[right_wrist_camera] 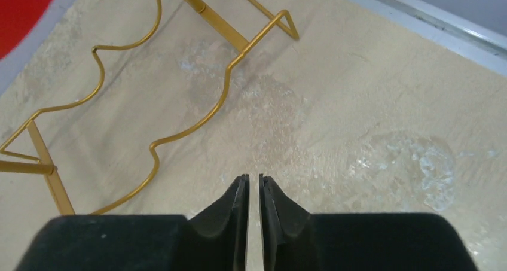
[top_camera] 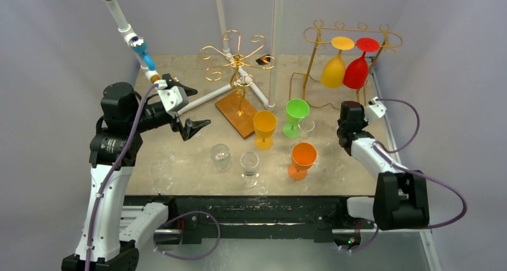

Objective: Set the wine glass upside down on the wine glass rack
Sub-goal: Turn the wine glass upside down at the wine rack.

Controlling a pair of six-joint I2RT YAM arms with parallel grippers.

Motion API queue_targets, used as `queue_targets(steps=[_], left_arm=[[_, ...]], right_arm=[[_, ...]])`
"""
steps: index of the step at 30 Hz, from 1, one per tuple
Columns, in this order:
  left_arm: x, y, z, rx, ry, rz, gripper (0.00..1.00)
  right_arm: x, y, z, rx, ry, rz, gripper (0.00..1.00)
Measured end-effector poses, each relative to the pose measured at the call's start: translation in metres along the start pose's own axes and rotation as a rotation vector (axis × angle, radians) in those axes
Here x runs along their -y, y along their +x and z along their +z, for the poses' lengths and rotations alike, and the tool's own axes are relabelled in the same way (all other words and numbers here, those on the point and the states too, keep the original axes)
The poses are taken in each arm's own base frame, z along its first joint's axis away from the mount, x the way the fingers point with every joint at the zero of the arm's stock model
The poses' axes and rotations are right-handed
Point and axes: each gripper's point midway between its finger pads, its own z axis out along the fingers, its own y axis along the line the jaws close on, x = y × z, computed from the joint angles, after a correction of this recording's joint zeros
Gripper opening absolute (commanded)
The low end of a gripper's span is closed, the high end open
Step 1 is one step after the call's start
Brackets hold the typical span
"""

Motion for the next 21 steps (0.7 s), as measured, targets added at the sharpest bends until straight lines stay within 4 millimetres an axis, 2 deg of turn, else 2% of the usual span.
queue_targets(steps=[1, 5, 8, 15, 20, 21], left_arm=[[0.000, 0.000, 0.000, 0.000, 0.000, 0.001, 1.00], [0.000, 0.000, -0.001, 0.000, -0.001, 0.008, 1.00], [0.000, 0.000, -0.001, -0.003, -0.004, 0.011, 1.00], [-0.001, 0.002, -0.001, -0.009, -0.004, 0.013, 1.00], [-0.001, 0.006, 0.000, -0.020, -0.002, 0.010, 1.00], [-0.001, 0.006, 0.000, -0.022, -0.002, 0.010, 1.00]], right_arm=[[0.001, 0.006, 0.004, -0.027, 0.007, 0.006, 0.00], [-0.008, 0.034, 0.018, -0.145, 0.018, 0.002, 0.00], [-0.011, 0.054, 0.020, -0.218, 0.003, 0.022, 0.00], [-0.023, 0.084, 0.022, -0.314, -0.040, 0.166, 0.00], [-0.022, 0.109, 0.031, -0.386, -0.010, 0.278, 0.00], [-0.025, 0.109, 0.033, -0.387, -0.014, 0.299, 0.00]])
